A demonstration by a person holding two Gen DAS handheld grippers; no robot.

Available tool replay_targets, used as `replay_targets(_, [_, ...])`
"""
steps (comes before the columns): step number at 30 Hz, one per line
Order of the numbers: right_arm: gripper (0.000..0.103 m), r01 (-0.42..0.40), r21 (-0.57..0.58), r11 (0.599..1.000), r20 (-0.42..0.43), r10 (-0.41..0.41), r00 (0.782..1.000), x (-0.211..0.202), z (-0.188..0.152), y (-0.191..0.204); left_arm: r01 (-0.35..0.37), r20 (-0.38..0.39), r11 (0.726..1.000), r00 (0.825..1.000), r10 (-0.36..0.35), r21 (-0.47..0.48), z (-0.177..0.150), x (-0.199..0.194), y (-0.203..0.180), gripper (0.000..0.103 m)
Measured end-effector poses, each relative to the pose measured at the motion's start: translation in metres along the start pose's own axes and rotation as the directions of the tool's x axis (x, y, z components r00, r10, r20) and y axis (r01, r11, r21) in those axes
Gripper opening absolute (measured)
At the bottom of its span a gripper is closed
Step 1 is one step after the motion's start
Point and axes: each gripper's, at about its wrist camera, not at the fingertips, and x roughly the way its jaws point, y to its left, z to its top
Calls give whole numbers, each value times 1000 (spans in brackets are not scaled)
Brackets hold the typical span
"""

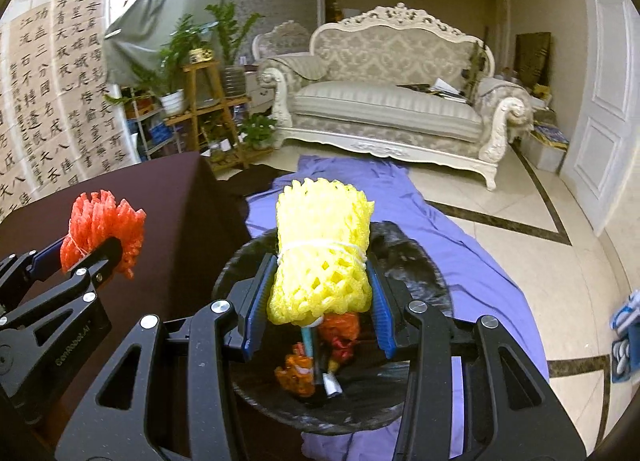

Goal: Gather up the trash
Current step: 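Carry both mesh nets over the bin and open both tools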

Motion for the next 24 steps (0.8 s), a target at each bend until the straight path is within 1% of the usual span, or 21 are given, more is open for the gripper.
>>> replay_targets(8, [43,27,5,1000,3,-27,1000,16,0,-13,15,-27,1000,1000,-14,28,5,23,-25,50])
replay_targets(17, [43,37,29,999,-9,-37,999,34,1,-21,31,-61,999,998,-29,39,12,41,-40,51])
replay_targets(19, [43,38,29,999,-14,-38,999,37,2,-22,33,-64,999,998,-30,37,14,43,-41,53])
replay_targets(22, [48,42,33,999,-21,-41,999,42,1,-23,33,-85,999,996,-29,36,14,47,-42,58])
replay_targets(23, [51,44,35,998,-21,-43,999,43,1,-23,34,-93,999,995,-30,35,13,49,-43,64])
replay_targets(24, [52,45,37,998,-24,-44,999,44,2,-22,36,-99,999,995,-33,33,13,50,-43,67])
